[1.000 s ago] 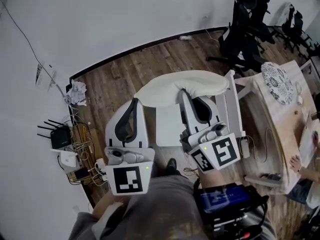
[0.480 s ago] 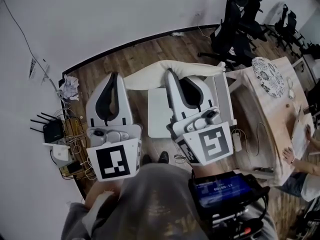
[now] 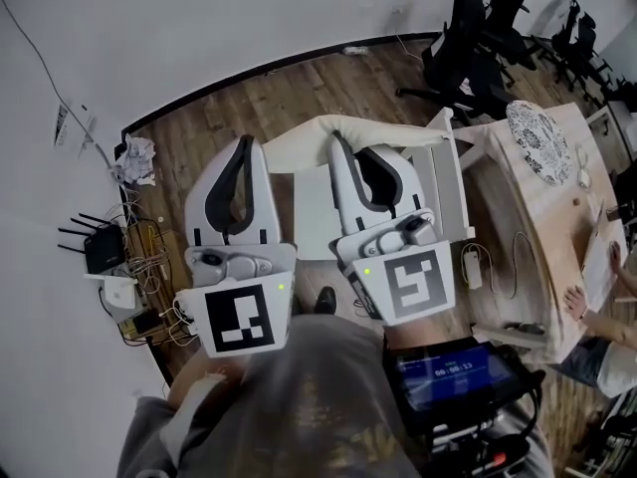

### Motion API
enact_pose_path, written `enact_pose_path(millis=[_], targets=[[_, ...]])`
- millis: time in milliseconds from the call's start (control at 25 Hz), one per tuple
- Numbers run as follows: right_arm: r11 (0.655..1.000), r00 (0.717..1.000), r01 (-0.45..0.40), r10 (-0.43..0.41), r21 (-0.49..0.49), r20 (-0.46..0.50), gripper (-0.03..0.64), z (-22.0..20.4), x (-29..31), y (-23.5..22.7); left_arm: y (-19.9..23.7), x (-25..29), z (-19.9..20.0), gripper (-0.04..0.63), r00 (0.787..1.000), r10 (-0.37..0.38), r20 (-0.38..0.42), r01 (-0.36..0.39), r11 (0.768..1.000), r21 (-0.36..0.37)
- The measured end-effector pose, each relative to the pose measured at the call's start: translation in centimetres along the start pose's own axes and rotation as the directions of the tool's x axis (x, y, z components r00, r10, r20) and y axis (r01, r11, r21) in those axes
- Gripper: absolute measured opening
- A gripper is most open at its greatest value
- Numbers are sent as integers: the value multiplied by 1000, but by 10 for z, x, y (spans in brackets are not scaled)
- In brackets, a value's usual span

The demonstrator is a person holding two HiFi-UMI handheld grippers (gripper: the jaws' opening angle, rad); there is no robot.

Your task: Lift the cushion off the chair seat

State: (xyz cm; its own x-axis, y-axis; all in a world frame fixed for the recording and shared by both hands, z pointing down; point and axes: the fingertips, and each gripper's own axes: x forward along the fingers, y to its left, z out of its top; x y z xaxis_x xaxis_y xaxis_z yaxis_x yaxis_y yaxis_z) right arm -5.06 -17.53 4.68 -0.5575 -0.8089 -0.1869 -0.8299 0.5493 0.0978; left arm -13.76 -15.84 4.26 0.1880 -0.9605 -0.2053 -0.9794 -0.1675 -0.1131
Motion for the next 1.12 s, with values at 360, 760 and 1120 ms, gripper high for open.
enact_pose_path(millis=[360, 760, 1120], targets=[[1000, 1000, 14, -15, -13, -24, 23, -11, 5, -1, -2, 5, -11, 6, 1000, -16, -25, 16, 1000, -4], [1000, 1000, -4, 4, -18, -29, 23, -14, 9, 4, 2, 7, -15, 6, 1000, -11, -26, 11, 1000, -8], [1000, 999, -10, 9, -17, -34, 23, -15, 7, 1, -4, 9, -14, 6, 1000, -15, -25, 15, 1000, -8]])
